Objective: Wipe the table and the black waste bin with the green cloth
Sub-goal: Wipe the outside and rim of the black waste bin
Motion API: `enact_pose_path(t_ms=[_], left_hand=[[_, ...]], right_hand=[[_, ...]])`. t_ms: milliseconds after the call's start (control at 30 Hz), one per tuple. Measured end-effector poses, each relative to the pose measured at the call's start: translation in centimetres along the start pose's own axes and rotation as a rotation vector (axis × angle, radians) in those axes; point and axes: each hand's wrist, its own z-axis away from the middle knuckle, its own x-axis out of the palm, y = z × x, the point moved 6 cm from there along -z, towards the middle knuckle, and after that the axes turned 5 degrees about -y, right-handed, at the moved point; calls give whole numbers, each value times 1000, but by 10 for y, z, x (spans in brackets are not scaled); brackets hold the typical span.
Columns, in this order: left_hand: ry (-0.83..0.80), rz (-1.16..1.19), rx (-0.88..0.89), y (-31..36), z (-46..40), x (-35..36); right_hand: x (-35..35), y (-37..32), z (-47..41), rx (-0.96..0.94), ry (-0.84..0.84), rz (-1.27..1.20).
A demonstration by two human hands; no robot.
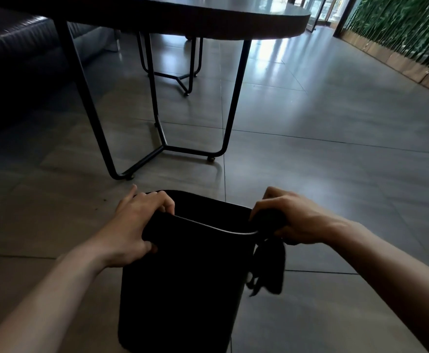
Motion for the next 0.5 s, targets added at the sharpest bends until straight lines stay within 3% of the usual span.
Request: enact_pose_path(t_ms=[233,367,500], left_hand=[[11,92,3,-2,4,-8],[132,-32,-11,-5,3,-16],[190,169,55,19,3,-23]], right_hand=[[-7,-60,23,-169,-145,220],[-33,-95,26,-219,-111,209],[-54,-112,1,-167,-66,177]])
